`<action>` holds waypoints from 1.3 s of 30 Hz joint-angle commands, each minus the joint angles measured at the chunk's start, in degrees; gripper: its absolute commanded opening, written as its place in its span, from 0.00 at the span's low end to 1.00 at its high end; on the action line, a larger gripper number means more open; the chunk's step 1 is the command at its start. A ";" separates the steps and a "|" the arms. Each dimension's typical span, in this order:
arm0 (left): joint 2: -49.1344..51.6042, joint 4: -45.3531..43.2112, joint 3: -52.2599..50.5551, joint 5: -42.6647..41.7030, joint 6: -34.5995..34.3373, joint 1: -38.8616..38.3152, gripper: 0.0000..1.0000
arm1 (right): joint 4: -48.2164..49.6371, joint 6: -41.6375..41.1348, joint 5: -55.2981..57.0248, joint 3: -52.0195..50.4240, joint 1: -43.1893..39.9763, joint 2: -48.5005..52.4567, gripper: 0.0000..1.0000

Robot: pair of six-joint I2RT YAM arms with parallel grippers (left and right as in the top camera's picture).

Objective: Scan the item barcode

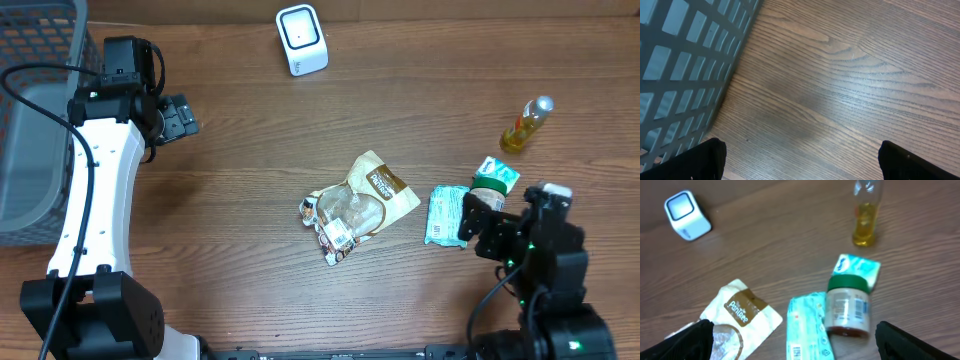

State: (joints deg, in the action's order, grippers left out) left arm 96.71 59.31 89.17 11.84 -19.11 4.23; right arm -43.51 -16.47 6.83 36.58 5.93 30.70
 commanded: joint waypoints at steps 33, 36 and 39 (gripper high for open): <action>0.48 0.00 0.20 0.57 0.26 -0.17 0.99 | 28.85 -0.09 -5.05 -29.53 -0.33 -17.68 1.00; 0.48 0.00 0.20 0.57 0.26 -0.17 1.00 | 31.74 -0.07 -5.05 -31.43 -0.33 -20.57 1.00; 0.48 0.00 0.20 0.57 0.26 -0.17 0.99 | 35.82 -0.07 -5.05 -34.01 -0.35 -23.80 1.00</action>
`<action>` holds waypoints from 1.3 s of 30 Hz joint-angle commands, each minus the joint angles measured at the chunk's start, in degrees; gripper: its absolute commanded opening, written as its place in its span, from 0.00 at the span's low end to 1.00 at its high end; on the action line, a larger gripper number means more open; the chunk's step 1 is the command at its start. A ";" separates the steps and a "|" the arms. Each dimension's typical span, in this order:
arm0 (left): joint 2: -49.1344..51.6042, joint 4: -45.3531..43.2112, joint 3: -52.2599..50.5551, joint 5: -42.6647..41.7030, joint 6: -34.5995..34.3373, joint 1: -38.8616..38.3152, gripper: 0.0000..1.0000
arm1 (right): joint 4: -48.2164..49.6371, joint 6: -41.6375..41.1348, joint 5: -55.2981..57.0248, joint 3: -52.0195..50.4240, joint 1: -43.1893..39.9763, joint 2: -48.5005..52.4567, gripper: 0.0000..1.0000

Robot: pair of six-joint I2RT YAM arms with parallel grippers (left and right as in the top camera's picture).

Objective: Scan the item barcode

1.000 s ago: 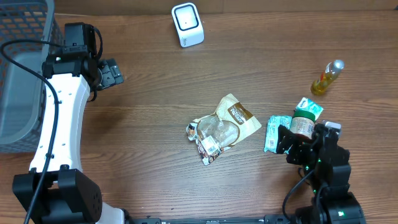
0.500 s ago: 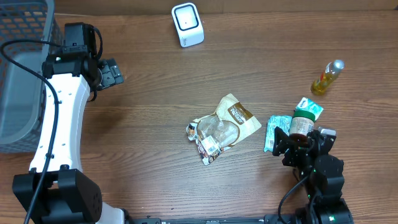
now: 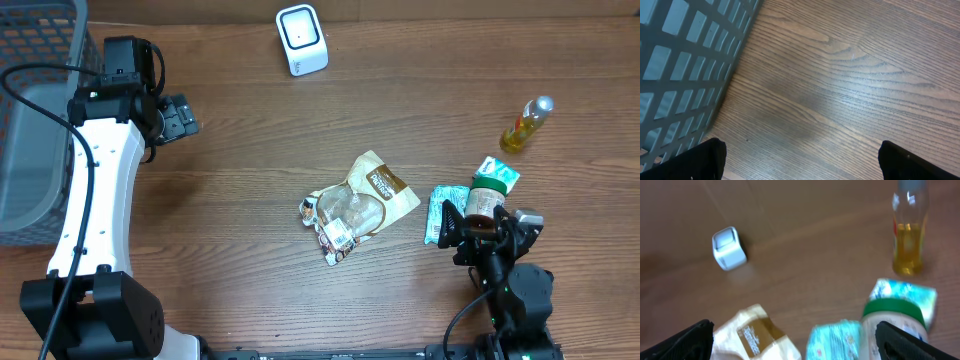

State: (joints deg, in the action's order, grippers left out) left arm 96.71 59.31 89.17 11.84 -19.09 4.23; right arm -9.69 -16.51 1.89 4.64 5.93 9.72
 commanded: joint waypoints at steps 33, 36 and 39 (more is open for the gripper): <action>0.48 0.00 0.20 0.57 0.24 -0.17 1.00 | 5.03 17.99 -3.52 -4.20 -6.58 -9.60 1.00; 0.48 0.00 0.20 0.57 0.24 -0.17 1.00 | 5.03 21.27 -3.48 -4.20 -5.27 -9.60 1.00; 0.48 0.00 0.20 0.57 0.24 -0.17 0.99 | 4.90 21.53 -3.04 -4.20 -4.02 -9.60 1.00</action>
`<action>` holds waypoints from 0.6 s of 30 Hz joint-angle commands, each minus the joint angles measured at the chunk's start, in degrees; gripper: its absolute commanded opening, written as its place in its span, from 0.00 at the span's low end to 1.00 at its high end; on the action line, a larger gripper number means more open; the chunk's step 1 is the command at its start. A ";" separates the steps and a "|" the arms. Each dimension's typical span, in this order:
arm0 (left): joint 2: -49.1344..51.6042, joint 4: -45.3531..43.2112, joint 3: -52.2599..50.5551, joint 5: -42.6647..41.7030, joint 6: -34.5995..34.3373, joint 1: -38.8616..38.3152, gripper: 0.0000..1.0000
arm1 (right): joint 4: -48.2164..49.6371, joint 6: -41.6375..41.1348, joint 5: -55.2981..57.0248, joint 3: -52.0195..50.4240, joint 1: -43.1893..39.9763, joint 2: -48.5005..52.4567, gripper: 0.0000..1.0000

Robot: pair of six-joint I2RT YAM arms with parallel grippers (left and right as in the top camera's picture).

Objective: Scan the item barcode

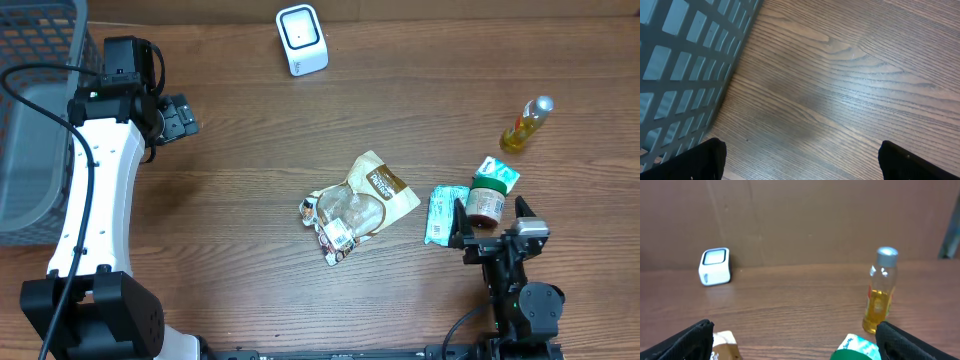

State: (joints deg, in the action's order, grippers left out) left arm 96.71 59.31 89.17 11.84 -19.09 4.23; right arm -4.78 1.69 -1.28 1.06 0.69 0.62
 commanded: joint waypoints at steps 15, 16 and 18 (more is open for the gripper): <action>0.48 0.00 0.20 0.57 0.24 -0.17 1.00 | 0.02 2.89 0.09 -0.61 2.51 -0.48 1.00; 0.48 0.00 0.20 0.57 0.24 -0.17 1.00 | 0.02 2.89 0.09 -0.61 2.51 -0.48 1.00; 0.48 0.02 0.20 0.57 0.24 -0.17 0.99 | 0.02 2.86 0.09 -0.61 2.51 -0.48 1.00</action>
